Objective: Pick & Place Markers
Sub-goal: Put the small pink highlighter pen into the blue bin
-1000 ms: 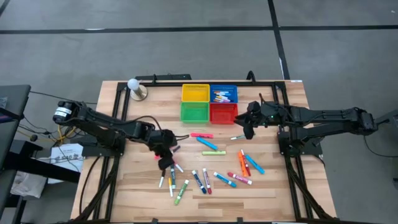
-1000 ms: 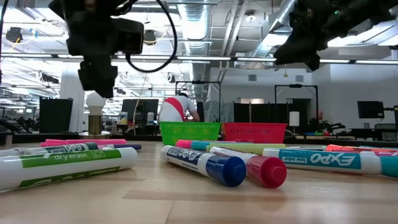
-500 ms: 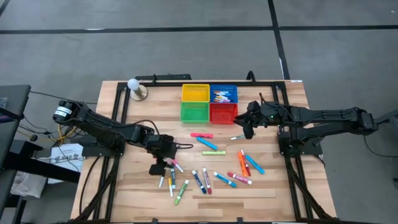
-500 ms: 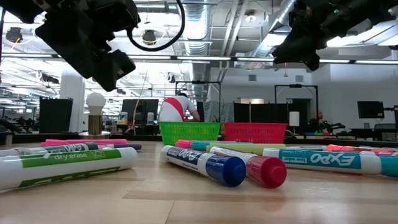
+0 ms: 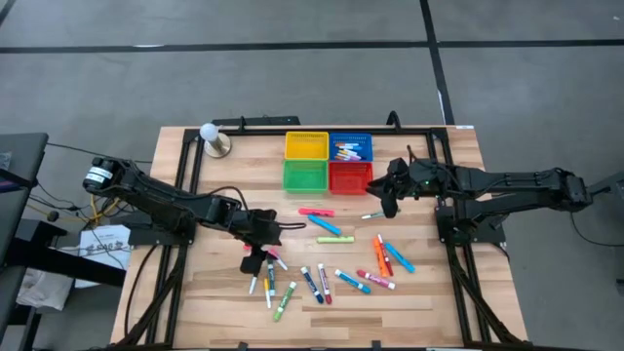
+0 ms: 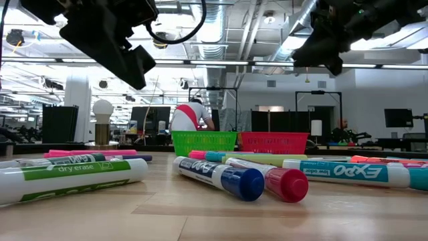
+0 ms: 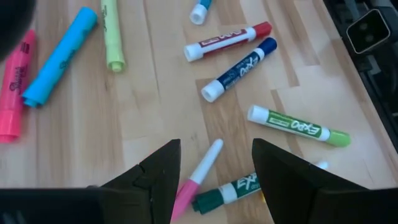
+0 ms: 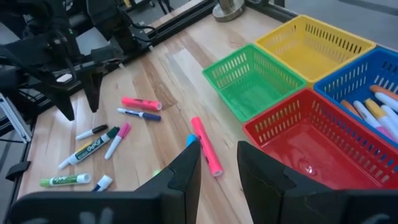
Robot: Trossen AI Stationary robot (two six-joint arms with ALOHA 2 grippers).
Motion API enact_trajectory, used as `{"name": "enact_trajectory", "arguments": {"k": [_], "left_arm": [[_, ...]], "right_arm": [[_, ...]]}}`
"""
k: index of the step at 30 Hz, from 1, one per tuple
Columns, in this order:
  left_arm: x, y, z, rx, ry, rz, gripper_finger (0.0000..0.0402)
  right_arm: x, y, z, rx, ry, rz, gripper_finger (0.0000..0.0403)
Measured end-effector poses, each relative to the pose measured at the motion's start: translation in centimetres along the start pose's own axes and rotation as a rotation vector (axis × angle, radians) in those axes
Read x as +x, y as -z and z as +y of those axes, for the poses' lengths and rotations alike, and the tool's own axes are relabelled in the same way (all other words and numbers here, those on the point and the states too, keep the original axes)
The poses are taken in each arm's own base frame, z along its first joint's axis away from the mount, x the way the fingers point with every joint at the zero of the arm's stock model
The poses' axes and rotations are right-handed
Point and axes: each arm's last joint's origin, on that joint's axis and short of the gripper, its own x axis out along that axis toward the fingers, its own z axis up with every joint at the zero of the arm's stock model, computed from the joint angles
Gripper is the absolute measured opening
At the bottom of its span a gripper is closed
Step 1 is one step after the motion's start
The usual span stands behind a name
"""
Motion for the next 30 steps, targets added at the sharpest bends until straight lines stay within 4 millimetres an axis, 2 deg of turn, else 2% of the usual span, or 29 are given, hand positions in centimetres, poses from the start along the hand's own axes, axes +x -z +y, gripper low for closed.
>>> {"name": "enact_trajectory", "arguments": {"k": [7,18,22,30], "left_arm": [[0.0,0.0,0.0,0.000,0.000,-0.004,0.0198],[0.0,-0.1,0.0,0.001,-0.007,-0.012,0.0198],[0.0,-0.2,0.1,0.001,-0.044,-0.018,0.0198],[0.4,-0.1,0.2,0.000,-0.061,-0.013,0.0198]], "right_arm": [[0.0,0.0,0.0,-0.016,-0.015,-0.017,0.0095],[-0.2,2.9,-0.8,0.026,-0.256,-0.215,0.0095],[-1.1,2.9,-0.9,0.010,-0.269,-0.267,0.0095],[-4.0,2.0,-1.4,-0.019,-0.279,-0.415,0.0095]]}}
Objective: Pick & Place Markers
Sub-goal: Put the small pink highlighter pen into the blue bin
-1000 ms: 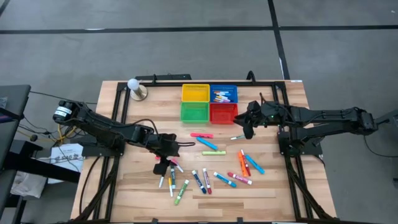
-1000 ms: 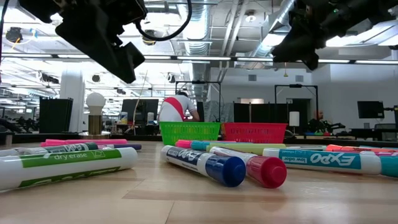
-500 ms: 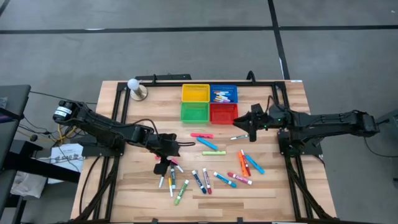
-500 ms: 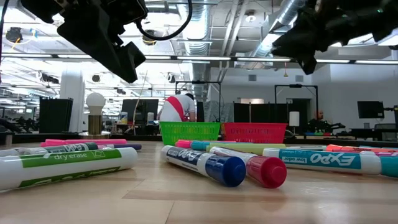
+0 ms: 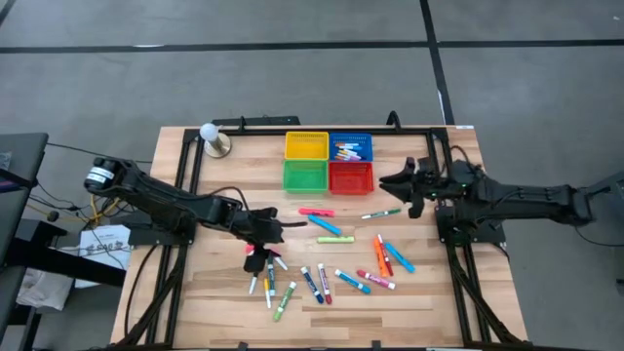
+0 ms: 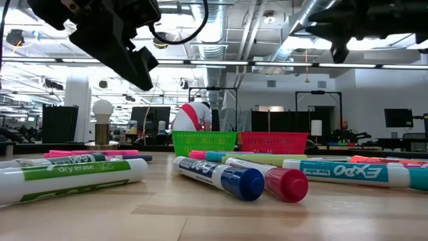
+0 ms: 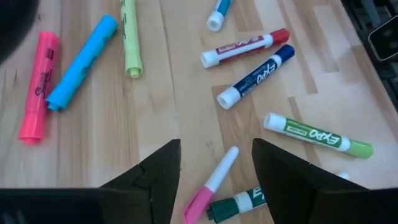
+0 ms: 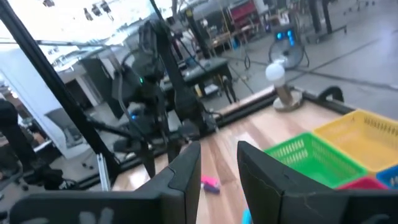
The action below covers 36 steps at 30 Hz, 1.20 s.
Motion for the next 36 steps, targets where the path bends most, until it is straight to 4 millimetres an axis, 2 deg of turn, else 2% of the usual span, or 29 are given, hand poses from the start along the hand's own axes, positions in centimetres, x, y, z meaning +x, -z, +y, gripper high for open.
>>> {"name": "enact_trajectory", "arguments": {"k": [11,26,36], "left_arm": [[4.1,1.4,0.2,-0.015,0.015,0.124,0.0198],[4.8,1.7,0.2,-0.008,0.032,0.140,0.0198],[4.9,1.8,-1.0,0.022,0.052,0.141,0.0198]], "right_arm": [[-1.9,-0.6,0.2,0.020,0.000,-0.053,0.0095],[-1.9,-0.5,0.0,0.030,0.059,-0.051,0.0095],[-1.9,-0.1,-0.2,0.034,0.075,-0.014,0.0095]]}}
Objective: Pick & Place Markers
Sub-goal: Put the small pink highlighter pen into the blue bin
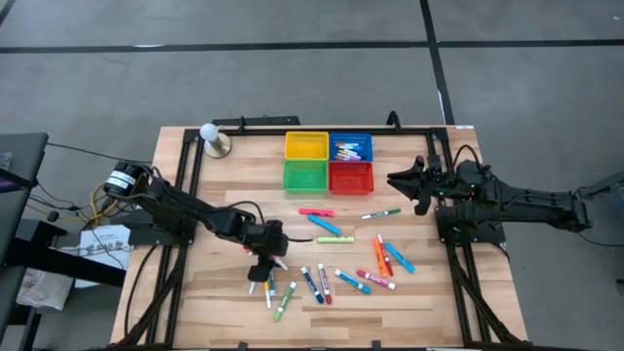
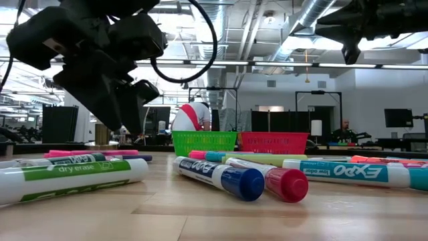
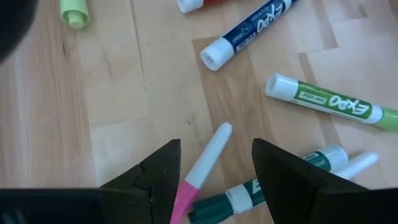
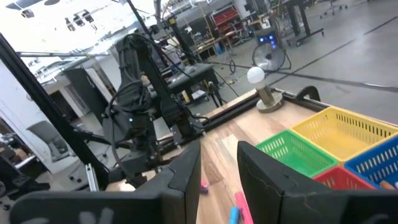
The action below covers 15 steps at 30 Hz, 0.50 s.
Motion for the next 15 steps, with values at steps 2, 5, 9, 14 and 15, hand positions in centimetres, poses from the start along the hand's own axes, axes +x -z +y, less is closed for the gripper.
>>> {"name": "enact_trajectory", "arguments": {"k": [2,5,9,14,15], "left_arm": [[0.2,0.0,0.0,0.002,-0.002,0.002,0.0198],[0.5,0.1,0.0,0.005,-0.005,0.011,0.0198],[1.3,0.8,0.2,0.005,-0.015,0.046,0.0198],[2.4,1.4,0.4,0.018,-0.052,0.086,0.0198],[2.6,1.5,0.4,0.018,-0.052,0.093,0.0198]], "right_arm": [[0.0,0.0,0.0,0.000,0.000,0.000,0.0095],[0.0,0.0,0.0,0.000,0.000,0.000,0.0095],[0.0,0.0,0.0,0.000,-0.001,-0.001,0.0095],[0.0,0.0,0.0,0.000,-0.001,-0.001,0.0095],[0.0,0.0,0.0,0.000,-0.001,0.000,0.0095]]}}
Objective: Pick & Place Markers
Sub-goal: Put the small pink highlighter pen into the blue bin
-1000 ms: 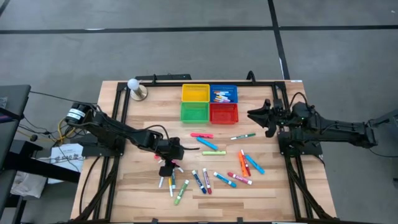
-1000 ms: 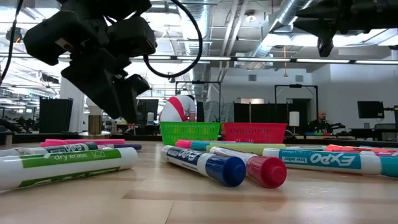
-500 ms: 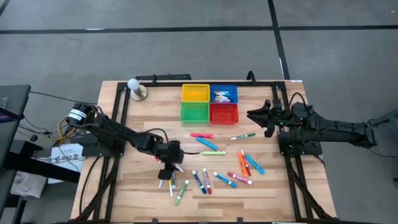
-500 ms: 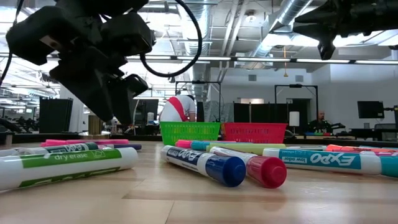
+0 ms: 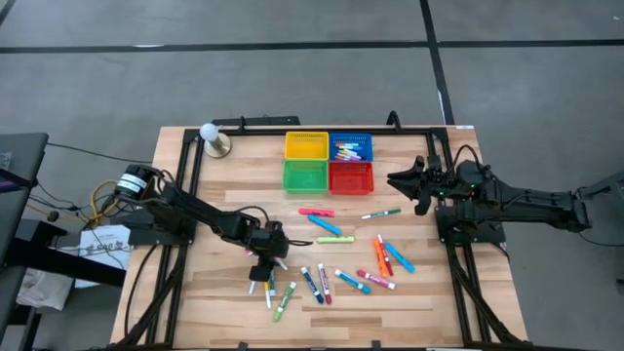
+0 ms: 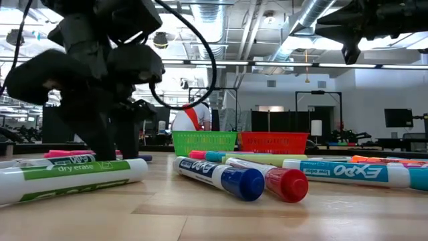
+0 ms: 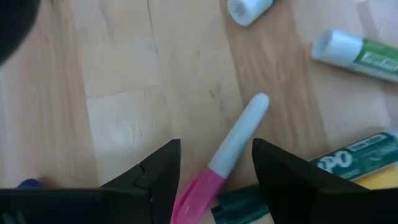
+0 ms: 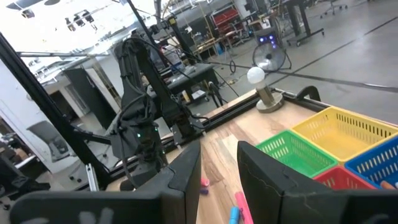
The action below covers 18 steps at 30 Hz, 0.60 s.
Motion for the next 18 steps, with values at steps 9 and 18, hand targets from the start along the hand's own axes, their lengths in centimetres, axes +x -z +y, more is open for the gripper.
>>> {"name": "enact_trajectory", "arguments": {"k": [9,18], "left_arm": [[1.3,0.1,0.1,0.002,-0.045,0.013,0.0198],[0.9,-0.2,0.2,0.001,-0.083,-0.032,0.0198]], "right_arm": [[0.0,0.0,0.0,0.000,0.000,0.000,0.0095],[0.0,0.0,0.0,0.000,0.000,0.000,0.0095]]}}
